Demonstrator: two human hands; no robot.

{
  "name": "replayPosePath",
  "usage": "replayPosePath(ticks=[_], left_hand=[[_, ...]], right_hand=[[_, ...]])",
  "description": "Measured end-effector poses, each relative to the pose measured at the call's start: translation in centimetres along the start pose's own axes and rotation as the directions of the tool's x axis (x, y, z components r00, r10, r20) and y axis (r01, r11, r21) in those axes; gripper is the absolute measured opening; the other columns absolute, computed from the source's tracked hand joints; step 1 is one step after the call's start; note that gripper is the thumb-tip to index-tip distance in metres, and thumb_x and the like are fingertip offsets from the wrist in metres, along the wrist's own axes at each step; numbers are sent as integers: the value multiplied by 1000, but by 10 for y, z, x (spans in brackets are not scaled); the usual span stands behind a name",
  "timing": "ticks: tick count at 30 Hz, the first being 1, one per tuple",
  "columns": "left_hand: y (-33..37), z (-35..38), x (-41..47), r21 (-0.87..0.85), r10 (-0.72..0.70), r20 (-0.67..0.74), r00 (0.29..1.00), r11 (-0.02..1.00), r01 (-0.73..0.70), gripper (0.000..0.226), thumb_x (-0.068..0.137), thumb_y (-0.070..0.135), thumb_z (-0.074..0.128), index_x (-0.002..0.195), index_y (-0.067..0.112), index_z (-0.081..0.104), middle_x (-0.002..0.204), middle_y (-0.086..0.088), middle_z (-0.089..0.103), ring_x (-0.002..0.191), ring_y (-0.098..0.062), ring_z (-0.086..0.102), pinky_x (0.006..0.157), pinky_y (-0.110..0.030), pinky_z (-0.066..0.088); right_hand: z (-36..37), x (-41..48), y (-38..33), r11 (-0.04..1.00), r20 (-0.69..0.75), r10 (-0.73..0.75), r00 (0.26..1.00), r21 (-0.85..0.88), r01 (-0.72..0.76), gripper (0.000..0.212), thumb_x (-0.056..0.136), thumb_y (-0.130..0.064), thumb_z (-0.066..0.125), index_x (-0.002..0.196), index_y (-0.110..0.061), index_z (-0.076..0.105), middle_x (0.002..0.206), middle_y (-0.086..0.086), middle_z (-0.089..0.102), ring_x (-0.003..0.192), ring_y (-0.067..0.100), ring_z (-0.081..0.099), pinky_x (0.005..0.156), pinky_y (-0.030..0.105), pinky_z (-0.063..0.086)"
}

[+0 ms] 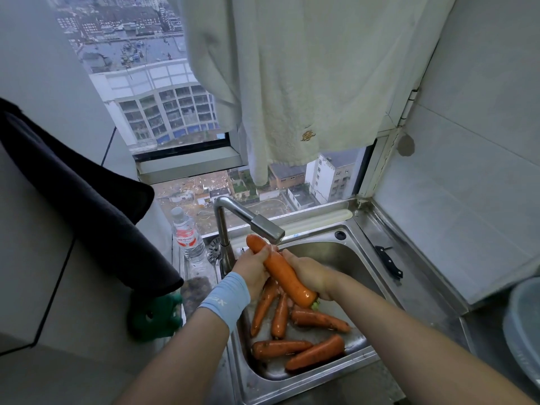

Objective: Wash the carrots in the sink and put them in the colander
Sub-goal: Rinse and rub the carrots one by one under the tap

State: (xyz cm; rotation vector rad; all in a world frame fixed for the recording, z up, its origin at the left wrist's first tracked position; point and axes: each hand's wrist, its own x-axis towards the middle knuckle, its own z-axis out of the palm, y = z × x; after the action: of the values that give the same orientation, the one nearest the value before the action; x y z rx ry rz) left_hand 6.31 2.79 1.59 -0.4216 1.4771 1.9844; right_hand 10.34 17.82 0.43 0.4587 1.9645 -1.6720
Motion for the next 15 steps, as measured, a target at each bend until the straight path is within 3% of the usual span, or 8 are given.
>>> replayPosePath(ticks=[3,5,7,10,13,15], left_hand=[[4,3,10,114,55,-82,995,992,-46,28,102,26,55,126,10,56,112,-12,67,104,-27,64,95,-44,53],[7,4,13,78,58,-159,986,996,-46,33,99,31,60,125,12,54,108,-12,65,97,-27,64,82,-39,54],[7,3,15,26,80,-211,974,997,-76,34,96,34,64,124,17,52,111,-11,65,97,-26,64,75,-35,52],[1,-2,17,40,132,-151,980,991,-127,34,97,26,64,127,22,48,118,-10,64,106,-28,64,89,-45,54],[-3,-8,13,9,136,3,991,991,-136,17,100,9,56,115,18,54,112,-9,64,103,-23,63,101,-44,48],[-3,-12,10,0,91,81,993,996,-91,16,101,10,54,116,16,57,110,-9,65,102,-24,63,105,-44,46]], right_hand=[[4,0,-5,999,-42,-16,999,37,17,61,107,-56,33,112,-8,69,104,19,75,93,33,74,93,44,60],[8,-1,-9,997,-1,-46,999,61,46,59,107,-52,37,119,-3,67,105,18,75,91,30,72,84,36,62],[10,-3,-10,994,83,-89,993,65,83,46,105,-40,53,126,0,63,109,17,71,94,29,69,84,38,59],[10,-1,-6,992,123,-125,984,43,121,36,99,-19,65,126,3,61,109,18,67,96,29,65,93,45,55],[12,1,-5,990,65,-126,990,70,121,52,100,-43,60,125,2,65,108,23,70,91,27,67,89,43,55],[13,1,-7,993,53,-100,994,69,96,66,98,-62,52,117,-1,69,103,22,74,85,26,70,79,38,60]])
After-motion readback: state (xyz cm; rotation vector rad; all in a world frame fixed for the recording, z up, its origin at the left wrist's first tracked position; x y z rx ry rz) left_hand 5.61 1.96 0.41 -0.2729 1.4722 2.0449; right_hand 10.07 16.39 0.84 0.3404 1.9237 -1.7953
